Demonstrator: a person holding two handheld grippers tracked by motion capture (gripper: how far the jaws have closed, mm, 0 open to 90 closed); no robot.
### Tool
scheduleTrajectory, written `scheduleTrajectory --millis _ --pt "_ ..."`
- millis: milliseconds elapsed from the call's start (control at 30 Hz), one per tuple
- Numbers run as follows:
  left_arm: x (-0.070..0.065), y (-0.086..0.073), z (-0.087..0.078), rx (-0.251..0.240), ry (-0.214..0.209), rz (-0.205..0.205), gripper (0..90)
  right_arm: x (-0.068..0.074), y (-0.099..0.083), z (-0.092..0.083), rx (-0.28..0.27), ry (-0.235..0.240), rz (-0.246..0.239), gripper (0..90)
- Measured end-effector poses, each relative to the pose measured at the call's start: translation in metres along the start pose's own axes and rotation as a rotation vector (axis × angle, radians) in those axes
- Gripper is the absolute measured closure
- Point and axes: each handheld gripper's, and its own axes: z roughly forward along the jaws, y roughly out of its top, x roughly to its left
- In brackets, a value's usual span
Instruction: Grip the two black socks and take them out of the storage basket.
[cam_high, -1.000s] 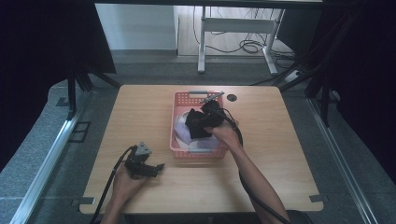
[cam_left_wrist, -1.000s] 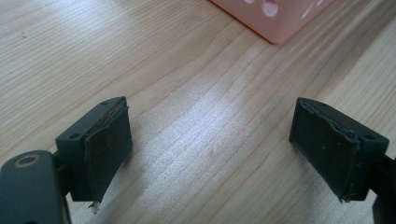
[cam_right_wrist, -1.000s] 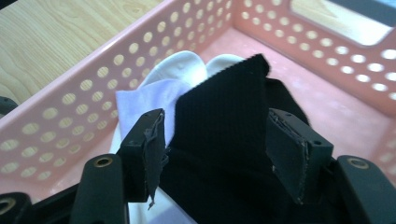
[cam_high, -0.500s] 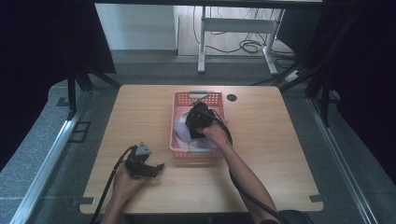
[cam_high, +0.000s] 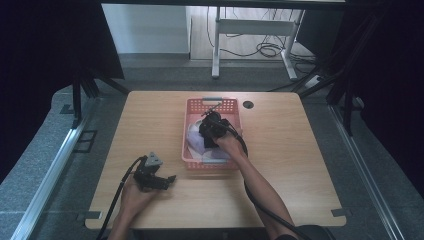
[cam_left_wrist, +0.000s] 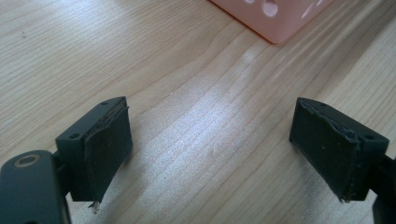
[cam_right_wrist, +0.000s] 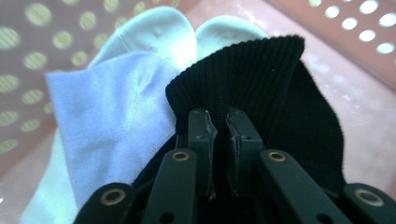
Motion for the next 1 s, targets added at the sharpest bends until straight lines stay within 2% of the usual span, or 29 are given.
scheduleTrajectory --millis 67,167,267,367,767,1000 --pt "0.0 0.0 0.0 -0.002 -0.001 -0.002 12.7 -0.001 0.001 -0.006 -0.023 0.004 0.001 82.5" --pt "0.0 0.0 0.0 0.0 0.0 0.0 12.7 -0.005 0.004 -0.019 -0.065 0.033 0.028 82.5" --pt "0.0 0.0 0.0 -0.001 0.0 0.0 12.7 -0.008 0.006 -0.03 -0.088 0.032 0.026 82.3" --pt "0.0 0.0 0.0 0.0 0.0 0.0 12.7 -0.012 0.008 -0.043 -0.116 0.055 0.043 82.3" --pt "0.0 0.0 0.0 -0.002 0.0 0.0 12.7 -0.014 0.017 -0.09 -0.213 0.086 0.029 82.0" --pt "0.0 0.0 0.0 -0.002 0.002 0.004 12.7 -0.013 0.016 -0.111 -0.246 0.081 0.005 81.9"
